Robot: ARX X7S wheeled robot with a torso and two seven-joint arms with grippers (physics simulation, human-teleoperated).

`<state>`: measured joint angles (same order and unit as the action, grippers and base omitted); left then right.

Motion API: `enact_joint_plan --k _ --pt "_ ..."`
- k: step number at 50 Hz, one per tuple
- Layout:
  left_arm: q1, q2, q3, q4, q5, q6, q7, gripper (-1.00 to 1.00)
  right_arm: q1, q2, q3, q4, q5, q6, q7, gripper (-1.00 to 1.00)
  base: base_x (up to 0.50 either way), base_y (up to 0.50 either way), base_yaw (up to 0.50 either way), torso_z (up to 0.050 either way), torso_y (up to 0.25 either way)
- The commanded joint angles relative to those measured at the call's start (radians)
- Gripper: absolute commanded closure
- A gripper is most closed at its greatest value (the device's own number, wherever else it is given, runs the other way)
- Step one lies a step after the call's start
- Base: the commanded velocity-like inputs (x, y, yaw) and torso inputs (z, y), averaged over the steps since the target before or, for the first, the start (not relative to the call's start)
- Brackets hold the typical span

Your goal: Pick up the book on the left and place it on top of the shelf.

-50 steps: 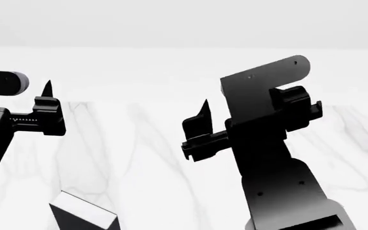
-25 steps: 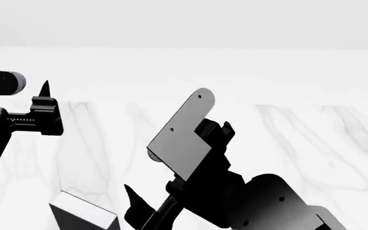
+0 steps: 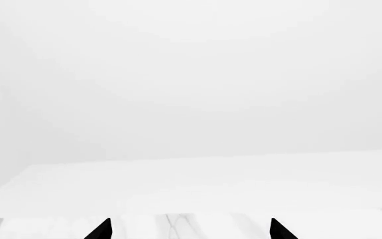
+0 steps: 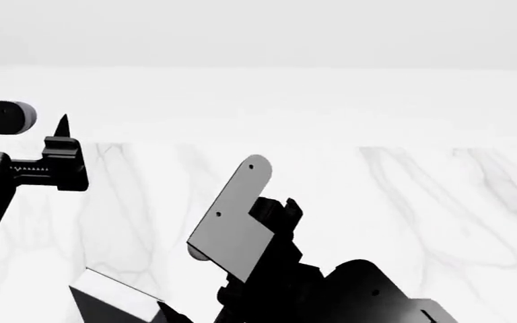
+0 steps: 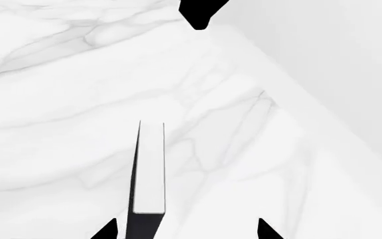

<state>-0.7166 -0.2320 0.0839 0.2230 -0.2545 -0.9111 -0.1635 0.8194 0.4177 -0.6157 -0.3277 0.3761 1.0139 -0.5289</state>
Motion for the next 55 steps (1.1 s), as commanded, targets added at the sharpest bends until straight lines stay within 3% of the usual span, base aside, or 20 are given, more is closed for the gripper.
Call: enact_joint_plan --k 1,32,55 --pt "-0.004 -0.003 0.005 -0.001 -0.004 -0.002 -0.004 -1.00 -0.001 -0.044 -0.042 0.094 -0.014 -0.066 -0.018 -1.00 0.00 0.00 0.00 0.000 0.000" --pt "-0.001 -0.013 0.010 0.006 -0.016 -0.006 -0.015 -1.00 0.053 -0.240 -0.145 0.588 -0.076 -0.320 -0.087 -1.00 0.00 0.00 0.00 0.000 0.000" --pt "0.006 -0.018 0.009 -0.003 -0.026 0.004 -0.018 -1.00 0.049 -0.311 -0.215 0.775 -0.095 -0.415 -0.124 -1.00 0.00 0.00 0.00 0.000 0.000"
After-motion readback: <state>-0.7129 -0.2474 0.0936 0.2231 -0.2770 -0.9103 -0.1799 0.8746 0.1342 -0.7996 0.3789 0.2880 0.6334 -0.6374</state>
